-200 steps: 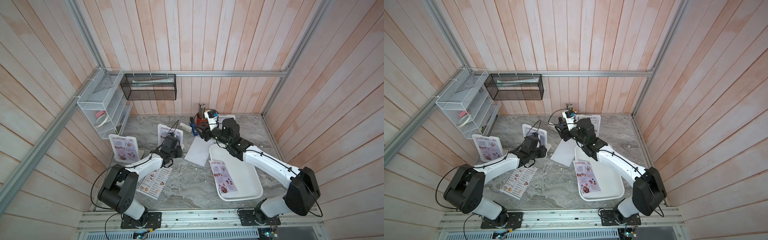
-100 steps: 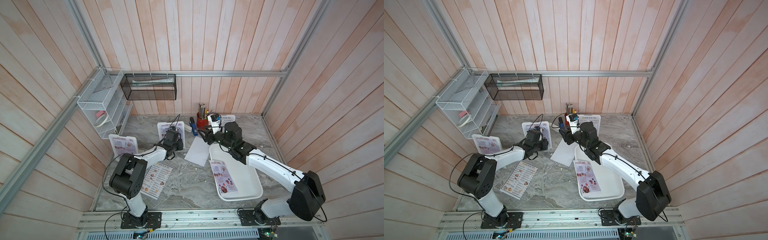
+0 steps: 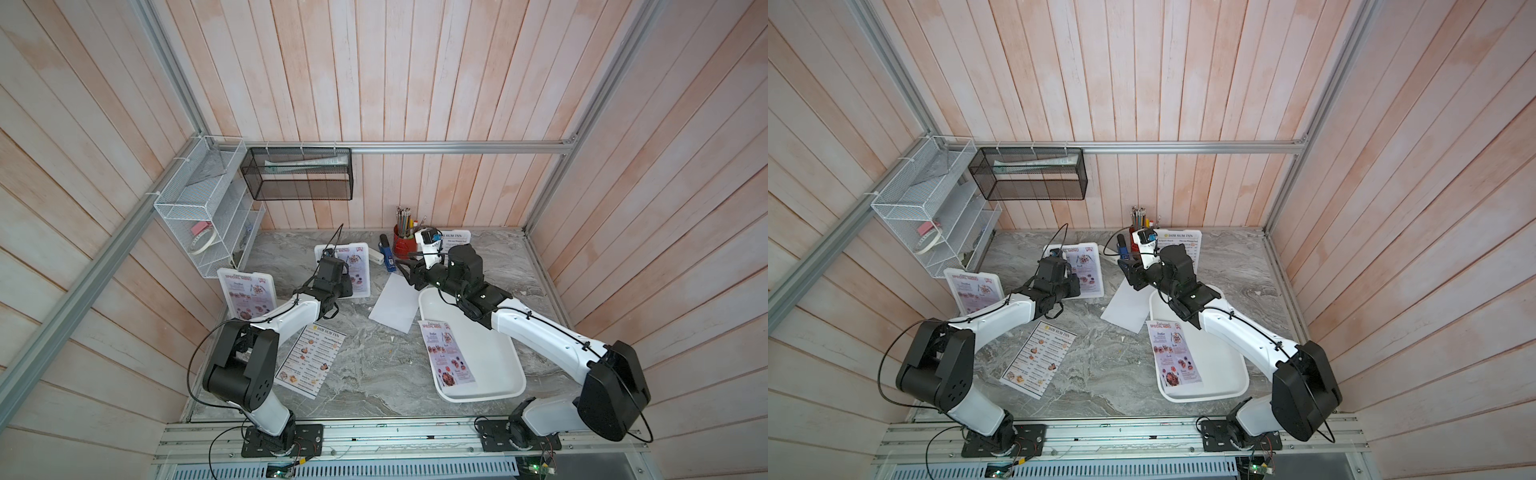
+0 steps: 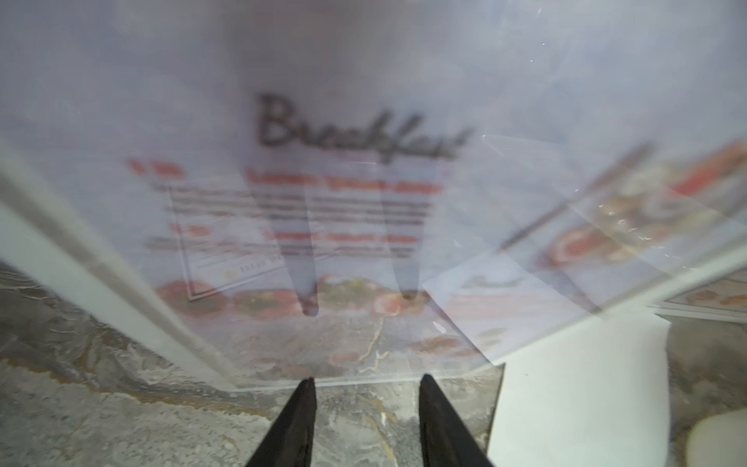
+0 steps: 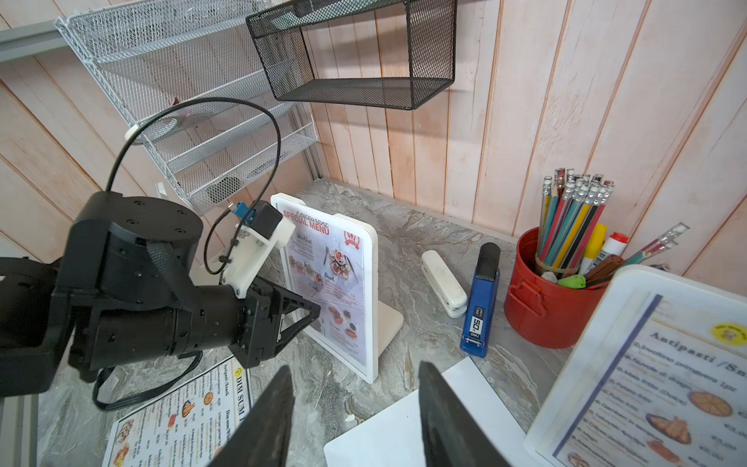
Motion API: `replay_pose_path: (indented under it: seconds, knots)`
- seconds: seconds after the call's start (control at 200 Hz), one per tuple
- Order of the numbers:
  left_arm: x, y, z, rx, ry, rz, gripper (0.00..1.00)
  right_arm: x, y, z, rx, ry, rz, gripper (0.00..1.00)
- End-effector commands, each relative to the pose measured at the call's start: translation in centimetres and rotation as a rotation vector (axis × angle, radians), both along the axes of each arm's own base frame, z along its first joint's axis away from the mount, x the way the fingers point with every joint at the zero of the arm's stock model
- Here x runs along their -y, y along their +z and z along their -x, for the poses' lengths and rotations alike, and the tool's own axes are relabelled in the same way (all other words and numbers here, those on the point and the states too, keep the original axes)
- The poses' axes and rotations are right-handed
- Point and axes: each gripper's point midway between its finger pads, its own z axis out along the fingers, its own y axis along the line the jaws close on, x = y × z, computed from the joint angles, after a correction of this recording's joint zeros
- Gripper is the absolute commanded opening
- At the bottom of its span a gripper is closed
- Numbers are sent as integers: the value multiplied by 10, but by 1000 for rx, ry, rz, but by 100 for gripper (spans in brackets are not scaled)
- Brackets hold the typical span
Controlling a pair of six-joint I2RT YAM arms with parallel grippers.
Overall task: Replace the menus in the menu holders
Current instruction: Adjust the menu holder at the center of the board.
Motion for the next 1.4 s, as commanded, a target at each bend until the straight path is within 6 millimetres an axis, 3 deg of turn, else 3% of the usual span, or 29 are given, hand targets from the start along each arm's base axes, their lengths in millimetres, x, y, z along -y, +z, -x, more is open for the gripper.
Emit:
replay_pose_path:
  seconds: [0.0, 0.22, 0.36, 0.57, 0.84, 1.06, 1.395]
  knots:
    - [-19, -5, -9, 4, 16, -31, 44, 1, -11, 2, -33, 2, 8, 51]
    - [-15, 5, -29, 54, -22, 26, 45, 12, -24, 5, -51, -31, 27, 51]
    - [-13, 3, -30, 42, -18, 36, 45, 14, -29, 7, -67, -37, 29, 51]
    - [-6, 8, 0, 7, -12, 100, 48, 35, -39, -2, -108, -112, 41, 52]
    - [35, 15, 31, -24, -87, 160, 51, 79, -64, -32, -240, -270, 51, 52]
    - [55, 16, 10, -5, -108, 173, 47, 96, -71, -32, -281, -336, 35, 52]
    - [49, -1, -22, -6, -73, 83, 44, 129, -76, -27, -317, -401, 27, 52]
